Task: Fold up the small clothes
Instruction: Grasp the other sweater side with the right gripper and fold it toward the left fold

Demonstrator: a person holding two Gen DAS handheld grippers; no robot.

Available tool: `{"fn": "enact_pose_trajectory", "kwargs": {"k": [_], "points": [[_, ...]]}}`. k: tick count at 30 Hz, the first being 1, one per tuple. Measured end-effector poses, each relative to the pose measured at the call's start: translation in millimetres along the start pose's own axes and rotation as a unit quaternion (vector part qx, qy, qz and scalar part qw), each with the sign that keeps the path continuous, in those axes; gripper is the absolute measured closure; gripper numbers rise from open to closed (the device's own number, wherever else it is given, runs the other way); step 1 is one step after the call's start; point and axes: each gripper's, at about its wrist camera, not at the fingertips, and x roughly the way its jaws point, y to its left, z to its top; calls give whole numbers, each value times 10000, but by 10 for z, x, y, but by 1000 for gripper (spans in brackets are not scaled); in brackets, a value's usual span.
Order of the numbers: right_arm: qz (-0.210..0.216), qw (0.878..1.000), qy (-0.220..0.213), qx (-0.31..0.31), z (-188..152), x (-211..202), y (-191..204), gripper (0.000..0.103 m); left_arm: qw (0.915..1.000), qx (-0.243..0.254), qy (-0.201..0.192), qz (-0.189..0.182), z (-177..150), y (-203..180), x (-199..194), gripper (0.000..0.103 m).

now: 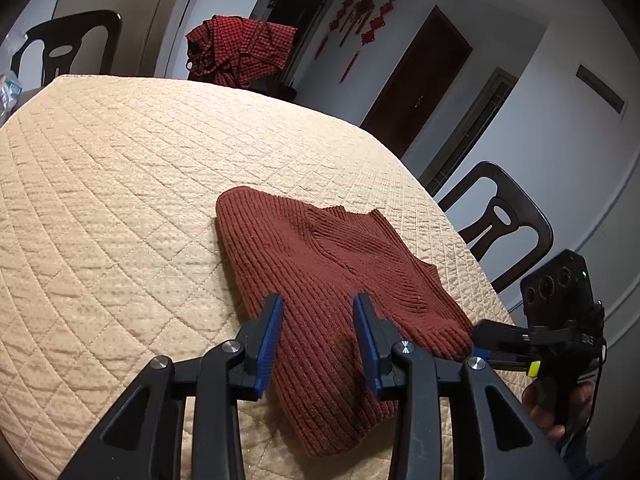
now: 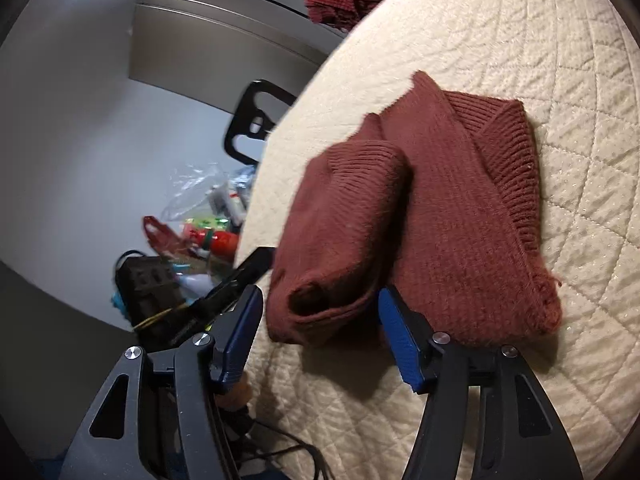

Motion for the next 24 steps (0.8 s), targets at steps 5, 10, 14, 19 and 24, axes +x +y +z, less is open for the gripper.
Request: {"fn": "enact_pose_trajectory", "kwargs": {"k": [5,10,14,19,24], "points": [[-131,9998,154,-64,30,126,58,42,10000,27,-13,-25,-7,4,12,64],[-285,9995,136,47,152,258,14,53,10000,68,-4,-1,-26,11,37,64],[-514,9987,54,11,210,270,-15,78,9999,100,-2,18,-27,0,60,64],[-542,9966,-345,-517,233,20,187,82,9997,253,14,-20,16,-117,76,64],[-812,9889,-840,-922,131,-353,194,82,9973,689,80,-232,4,-386,150,64]]}}
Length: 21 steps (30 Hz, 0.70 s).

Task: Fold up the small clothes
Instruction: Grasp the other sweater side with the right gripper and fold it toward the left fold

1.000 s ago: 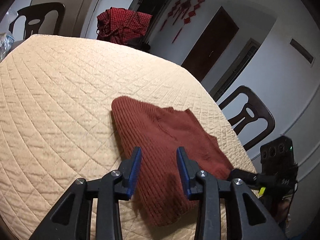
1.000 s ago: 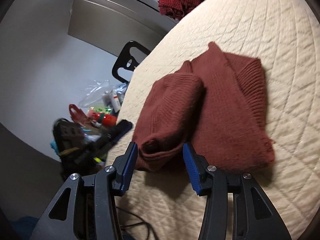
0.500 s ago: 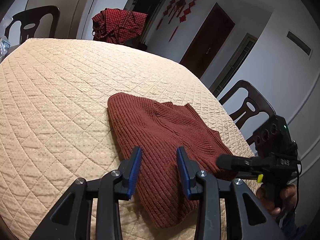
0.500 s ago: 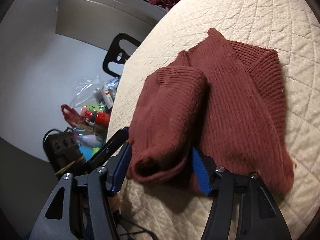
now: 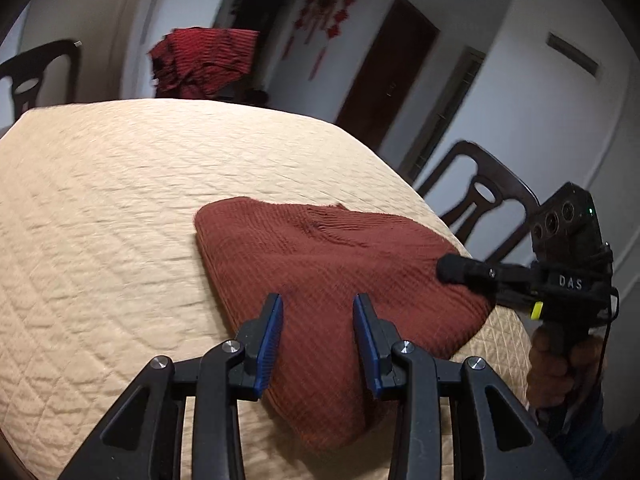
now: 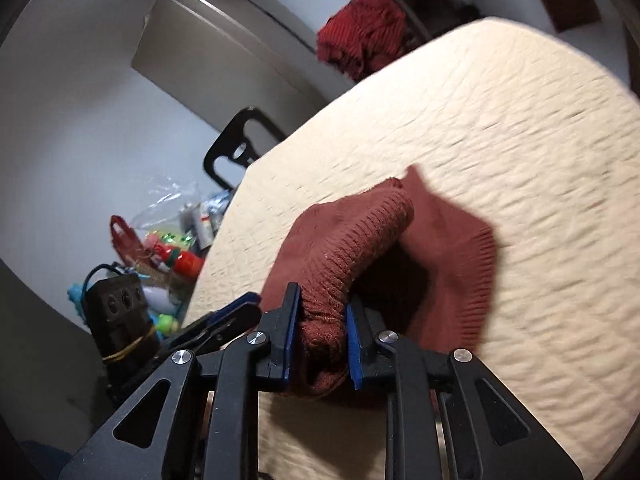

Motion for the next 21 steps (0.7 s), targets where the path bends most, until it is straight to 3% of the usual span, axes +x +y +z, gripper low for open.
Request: {"fn": "enact_pose_trajectory", "kwargs": {"k": [3,5,21], "points": [[-339,9989,149,296,-143,25,-332,82,9998,148,148,-68,-62,-84,128,64],[-325,9983,223,427,-205,69,-447,82,9996,254,122,-19,-85,-125,149,64],[-516,9986,-77,-63,-184,-52,-341,87,9989,434,173,74,-69,-217,218,64]]}}
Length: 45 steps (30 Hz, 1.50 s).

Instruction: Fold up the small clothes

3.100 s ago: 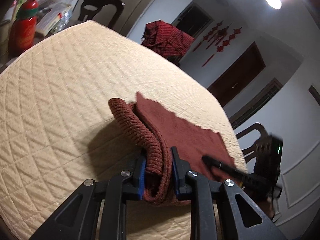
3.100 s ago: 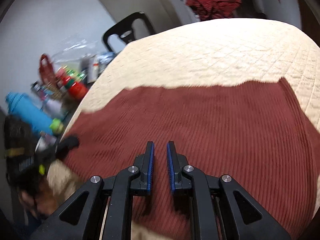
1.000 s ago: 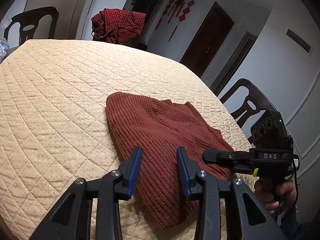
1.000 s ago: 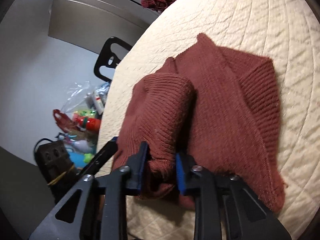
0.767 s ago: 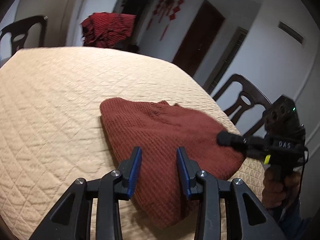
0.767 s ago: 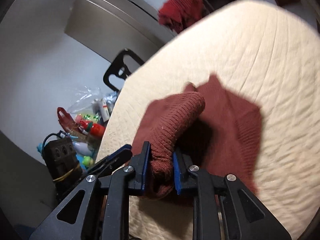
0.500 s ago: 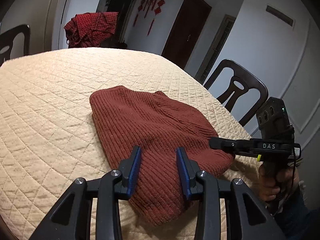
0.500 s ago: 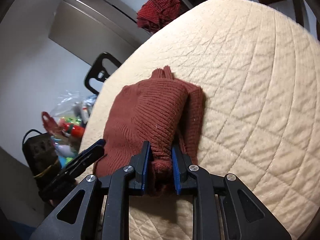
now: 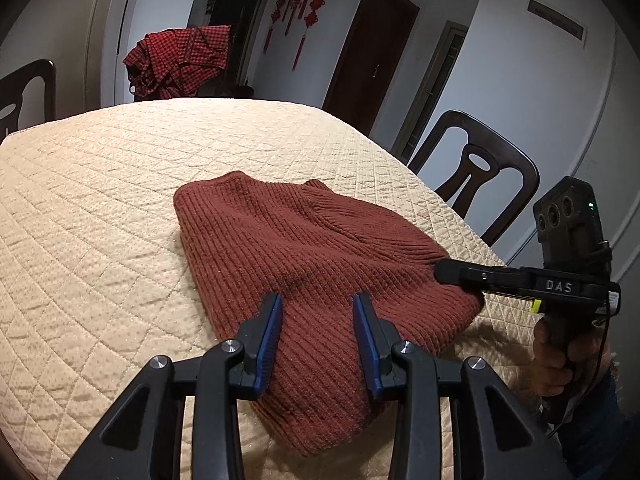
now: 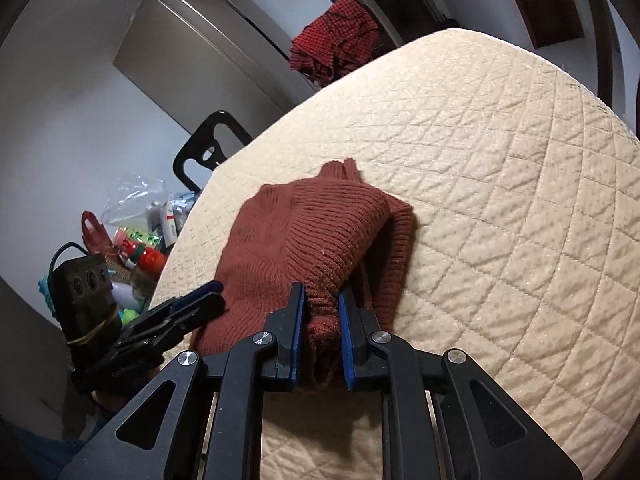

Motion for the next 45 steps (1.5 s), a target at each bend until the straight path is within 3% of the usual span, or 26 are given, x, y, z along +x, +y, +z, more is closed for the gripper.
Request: {"fn": "enact_pose_trajectory", "kwargs": {"k": [3,8,13,17,20,24,27,31,36,39,45], "points": [[38,9998,20,198,-51,48,-128,87,10000,73,-13,1,-22,-12,22,64],[17,10000,63,20,-34,-28,-30,85,10000,20,-22,-6,41,-2,-100,64],[-132,9985,-415,-317,149,-261,173,85,9993,-72,-241,272,206,110,-141,64],[-123,9978,-281,-596,251,-17,338,85,9992,-128,-95,362,262,150,70,64],[-533,9971,58,-548,260,312,233,85,9989,-44,164,434,207,120,258,64],[-556,9977,-118,-363,233,282,30,89,9979,190,115,602,169,48,306,64],[-591,9975,-91,-387,246,242,47,89,9988,27,132,473,229,107,266,64],[-682,9957,-257,-569,380,217,171,87,9978,-72,-9,655,405,194,273,64],[-909,9944,-43,-541,457,512,36,87,9962,-58,333,806,388,298,598,64],[-889,9945,-97,-540,446,440,49,87,9954,92,249,917,360,214,519,64],[-816,9902,-309,-1093,240,31,357,87,9982,163,34,570,247,58,91,64]]}}
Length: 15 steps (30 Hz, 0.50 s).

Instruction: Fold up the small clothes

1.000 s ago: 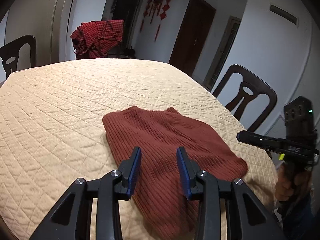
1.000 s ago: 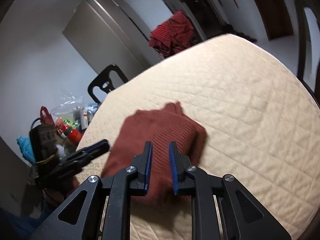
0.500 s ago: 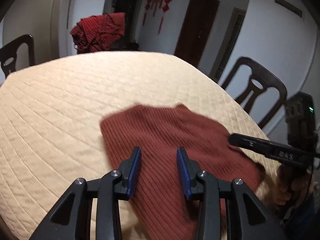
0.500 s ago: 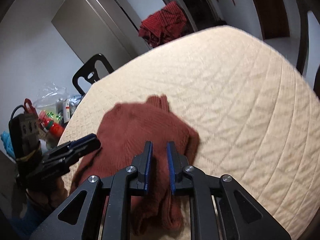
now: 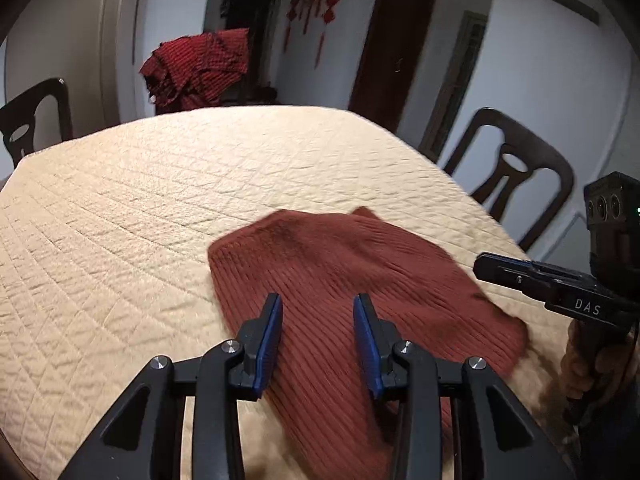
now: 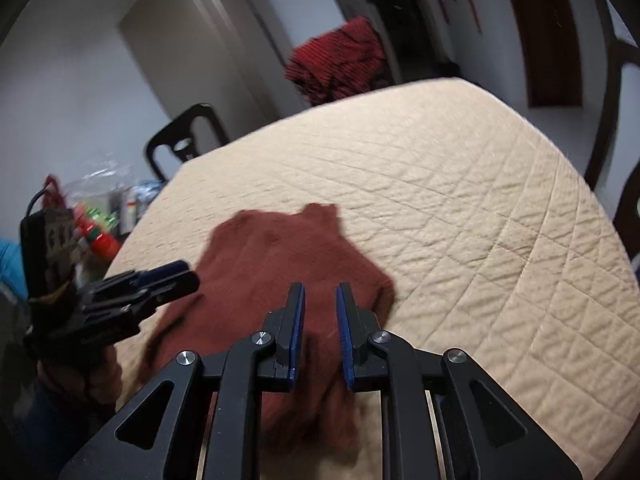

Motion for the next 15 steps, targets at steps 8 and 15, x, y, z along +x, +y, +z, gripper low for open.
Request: {"fn": "enact_pose_trajectory", "kwargs": {"k": [8,15], "points": [[-28,9985,250,-493,-405,-171,165,88,9988,365,17,-312,-413,-270,-333,64],[-258,9980,333,-469,-501,-72,73,99,9991,390,-90,-114,-485,-288,-246,64]]}}
